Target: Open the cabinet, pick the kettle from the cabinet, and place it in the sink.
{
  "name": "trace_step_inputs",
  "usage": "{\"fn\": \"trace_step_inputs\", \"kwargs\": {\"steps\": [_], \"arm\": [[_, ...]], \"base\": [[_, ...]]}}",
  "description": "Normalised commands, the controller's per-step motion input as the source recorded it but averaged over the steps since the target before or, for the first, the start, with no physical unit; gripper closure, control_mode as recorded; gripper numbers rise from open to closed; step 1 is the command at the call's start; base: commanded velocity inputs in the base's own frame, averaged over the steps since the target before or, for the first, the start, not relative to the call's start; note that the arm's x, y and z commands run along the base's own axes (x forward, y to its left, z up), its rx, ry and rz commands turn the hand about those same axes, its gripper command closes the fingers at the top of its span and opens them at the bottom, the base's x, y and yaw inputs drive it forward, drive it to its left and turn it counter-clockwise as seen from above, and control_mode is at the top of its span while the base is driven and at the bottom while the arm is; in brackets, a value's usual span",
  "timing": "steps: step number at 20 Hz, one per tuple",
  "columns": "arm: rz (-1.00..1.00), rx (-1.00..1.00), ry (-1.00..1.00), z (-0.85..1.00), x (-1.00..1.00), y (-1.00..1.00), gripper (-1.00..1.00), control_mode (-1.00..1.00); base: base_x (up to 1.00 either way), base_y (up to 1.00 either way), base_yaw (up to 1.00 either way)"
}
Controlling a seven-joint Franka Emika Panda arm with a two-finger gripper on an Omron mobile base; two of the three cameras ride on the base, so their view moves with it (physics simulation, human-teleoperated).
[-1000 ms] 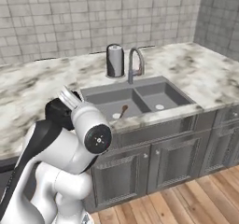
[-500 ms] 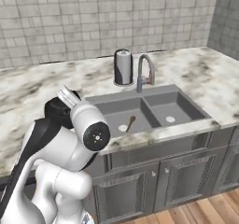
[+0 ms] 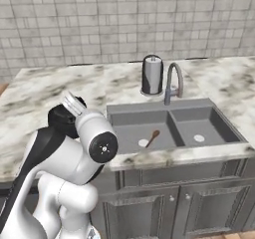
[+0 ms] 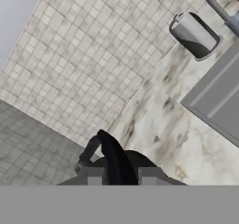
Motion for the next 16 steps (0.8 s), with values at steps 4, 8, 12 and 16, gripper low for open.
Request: {"fn": "trace_step_inputs", "kwargs": {"steps": [4,8,12,16], "arm": [[0.00,0.00,0.00,0.00,0.00,0.00,1.00,1.00],[0.00,0.00,0.00,0.00,0.00,0.00,1.00,1.00],[0.00,0.00,0.00,0.00,0.00,0.00,1.00,1.00],[0.00,0.00,0.00,0.00,0.00,0.00,1.00,1.00]], "base": [[0.16,-0.39,0.29],[0.07,-0.53,0.14],[0.02,-0.61,0.04],[0.01,-0.63,0.03]]}}
